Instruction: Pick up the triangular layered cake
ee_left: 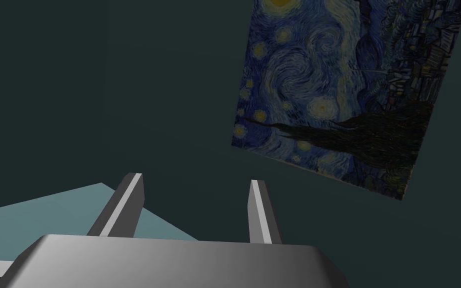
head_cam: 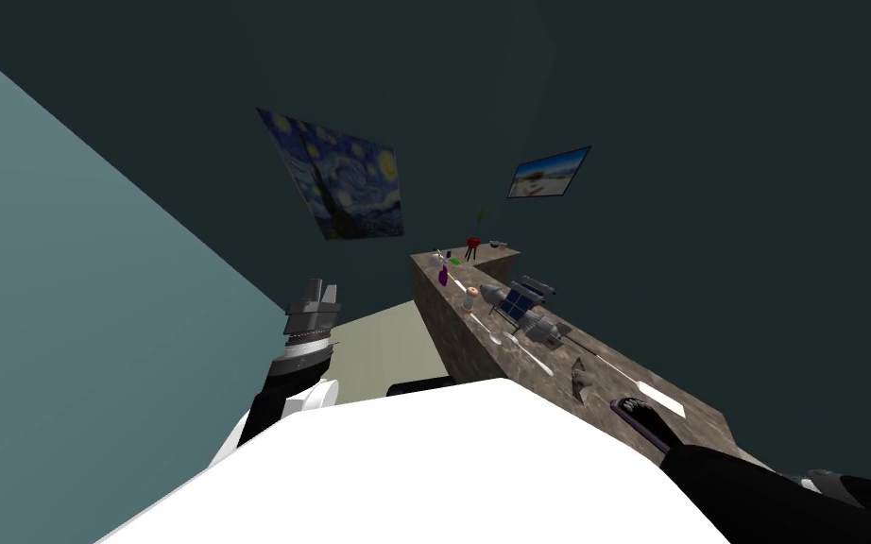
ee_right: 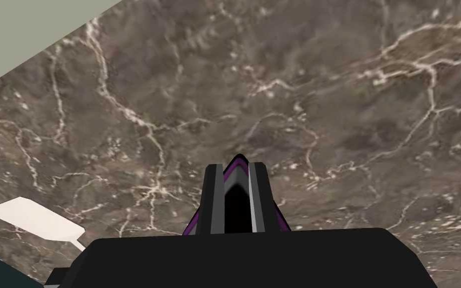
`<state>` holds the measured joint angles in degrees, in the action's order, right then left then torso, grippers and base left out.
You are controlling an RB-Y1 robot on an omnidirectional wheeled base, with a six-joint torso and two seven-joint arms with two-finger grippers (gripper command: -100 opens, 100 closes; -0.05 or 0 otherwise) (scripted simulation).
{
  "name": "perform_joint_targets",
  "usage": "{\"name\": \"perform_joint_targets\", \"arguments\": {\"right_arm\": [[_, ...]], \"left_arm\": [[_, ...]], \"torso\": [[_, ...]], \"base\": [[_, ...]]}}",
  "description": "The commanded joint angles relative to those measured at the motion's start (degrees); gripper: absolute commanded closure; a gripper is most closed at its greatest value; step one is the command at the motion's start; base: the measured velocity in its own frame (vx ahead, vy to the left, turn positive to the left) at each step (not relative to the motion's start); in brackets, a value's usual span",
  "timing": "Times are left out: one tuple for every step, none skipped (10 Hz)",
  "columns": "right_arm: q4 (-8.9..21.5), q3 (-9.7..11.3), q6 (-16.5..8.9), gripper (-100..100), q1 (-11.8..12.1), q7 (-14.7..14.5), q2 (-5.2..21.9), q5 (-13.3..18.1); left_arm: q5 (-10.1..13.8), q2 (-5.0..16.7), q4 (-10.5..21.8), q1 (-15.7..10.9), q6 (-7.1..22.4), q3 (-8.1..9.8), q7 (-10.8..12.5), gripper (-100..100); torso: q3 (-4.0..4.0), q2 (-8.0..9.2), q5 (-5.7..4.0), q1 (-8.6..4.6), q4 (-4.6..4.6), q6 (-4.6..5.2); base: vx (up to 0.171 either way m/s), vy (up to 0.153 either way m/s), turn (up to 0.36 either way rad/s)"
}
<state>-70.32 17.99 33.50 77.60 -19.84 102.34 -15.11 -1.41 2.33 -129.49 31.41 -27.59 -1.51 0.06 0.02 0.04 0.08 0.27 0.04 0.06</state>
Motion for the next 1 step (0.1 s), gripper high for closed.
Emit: {"name": "perform_joint_targets", "arguments": {"right_arm": [[0.0, 0.0, 0.0, 0, 0.0, 0.0, 0.0, 0.0]], "left_arm": [[0.0, 0.0, 0.0, 0.0, 0.0, 0.0, 0.0, 0]], "torso": [[0.0, 0.0, 0.0, 0.0, 0.0, 0.0]], "base": [[0.0, 0.0, 0.0]]}}
